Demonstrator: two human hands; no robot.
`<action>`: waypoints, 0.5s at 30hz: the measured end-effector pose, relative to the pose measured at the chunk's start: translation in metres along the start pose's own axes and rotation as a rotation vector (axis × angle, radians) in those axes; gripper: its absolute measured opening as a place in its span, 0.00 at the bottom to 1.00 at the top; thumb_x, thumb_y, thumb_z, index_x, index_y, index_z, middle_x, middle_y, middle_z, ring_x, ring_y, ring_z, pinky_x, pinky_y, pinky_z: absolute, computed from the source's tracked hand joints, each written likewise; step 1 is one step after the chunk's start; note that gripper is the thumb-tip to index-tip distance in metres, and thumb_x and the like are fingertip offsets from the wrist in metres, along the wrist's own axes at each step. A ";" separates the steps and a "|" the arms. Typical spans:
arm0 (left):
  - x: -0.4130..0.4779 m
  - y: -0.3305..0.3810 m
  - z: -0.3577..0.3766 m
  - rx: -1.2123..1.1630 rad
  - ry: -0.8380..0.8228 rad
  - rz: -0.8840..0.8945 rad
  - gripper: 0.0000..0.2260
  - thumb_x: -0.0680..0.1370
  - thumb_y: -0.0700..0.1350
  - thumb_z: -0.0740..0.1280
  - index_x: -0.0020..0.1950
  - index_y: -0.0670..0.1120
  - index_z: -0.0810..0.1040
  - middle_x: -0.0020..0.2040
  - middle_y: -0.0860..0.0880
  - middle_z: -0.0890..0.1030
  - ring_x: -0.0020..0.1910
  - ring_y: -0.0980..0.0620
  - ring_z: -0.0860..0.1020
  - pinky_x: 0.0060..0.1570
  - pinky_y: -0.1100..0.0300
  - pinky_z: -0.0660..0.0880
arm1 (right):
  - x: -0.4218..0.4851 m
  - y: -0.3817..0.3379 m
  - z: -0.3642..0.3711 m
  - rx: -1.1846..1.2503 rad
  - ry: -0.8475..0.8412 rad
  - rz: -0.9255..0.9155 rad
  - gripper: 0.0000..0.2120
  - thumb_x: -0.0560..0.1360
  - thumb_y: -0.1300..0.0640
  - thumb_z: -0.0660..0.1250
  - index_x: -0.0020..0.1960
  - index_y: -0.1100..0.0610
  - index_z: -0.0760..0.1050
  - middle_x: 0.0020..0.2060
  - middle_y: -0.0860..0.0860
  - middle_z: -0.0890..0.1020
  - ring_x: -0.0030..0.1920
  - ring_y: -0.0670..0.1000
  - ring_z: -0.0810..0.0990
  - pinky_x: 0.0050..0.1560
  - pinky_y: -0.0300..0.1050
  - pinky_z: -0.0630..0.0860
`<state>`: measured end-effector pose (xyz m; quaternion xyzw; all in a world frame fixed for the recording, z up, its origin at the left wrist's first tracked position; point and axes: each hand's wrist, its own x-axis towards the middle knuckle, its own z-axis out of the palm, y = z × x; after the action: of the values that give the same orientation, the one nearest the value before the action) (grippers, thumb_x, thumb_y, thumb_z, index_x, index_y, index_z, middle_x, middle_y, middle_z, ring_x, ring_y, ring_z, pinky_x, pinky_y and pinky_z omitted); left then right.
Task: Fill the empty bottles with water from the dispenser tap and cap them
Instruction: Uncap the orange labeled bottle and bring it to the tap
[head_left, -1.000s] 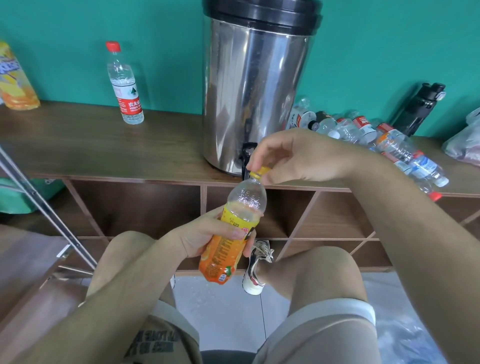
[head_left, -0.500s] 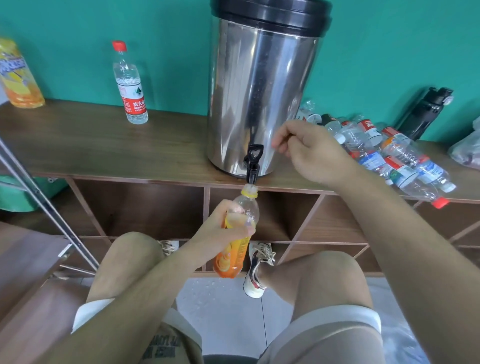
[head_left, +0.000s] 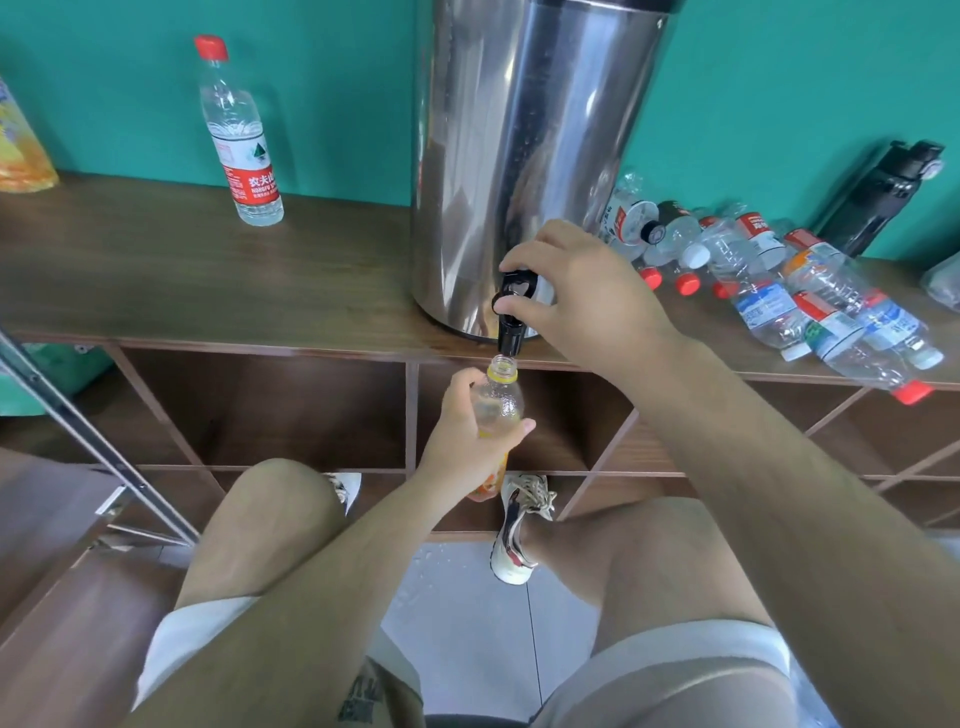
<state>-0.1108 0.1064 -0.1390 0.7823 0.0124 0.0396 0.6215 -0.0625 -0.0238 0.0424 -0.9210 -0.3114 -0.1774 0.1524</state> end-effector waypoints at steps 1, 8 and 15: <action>0.003 -0.002 0.003 0.023 0.021 0.015 0.29 0.72 0.52 0.79 0.65 0.59 0.65 0.63 0.54 0.74 0.56 0.62 0.78 0.51 0.73 0.70 | 0.002 0.001 0.001 0.005 0.009 -0.006 0.16 0.77 0.51 0.75 0.61 0.57 0.82 0.54 0.56 0.78 0.54 0.58 0.78 0.52 0.53 0.75; 0.011 -0.016 0.012 0.080 0.084 0.027 0.30 0.72 0.50 0.80 0.66 0.54 0.66 0.63 0.52 0.73 0.54 0.57 0.79 0.52 0.70 0.74 | 0.011 0.004 0.003 -0.014 0.011 -0.028 0.13 0.77 0.53 0.75 0.57 0.59 0.82 0.53 0.56 0.77 0.53 0.58 0.78 0.50 0.55 0.75; 0.022 -0.012 0.010 0.081 0.116 0.035 0.29 0.72 0.50 0.80 0.63 0.56 0.64 0.55 0.54 0.80 0.50 0.55 0.81 0.44 0.73 0.71 | 0.013 0.005 0.006 -0.097 0.055 -0.127 0.10 0.75 0.55 0.76 0.49 0.59 0.79 0.48 0.53 0.77 0.50 0.60 0.77 0.42 0.56 0.75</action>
<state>-0.0876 0.1012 -0.1516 0.8032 0.0366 0.0953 0.5869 -0.0484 -0.0186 0.0420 -0.9005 -0.3561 -0.2268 0.1043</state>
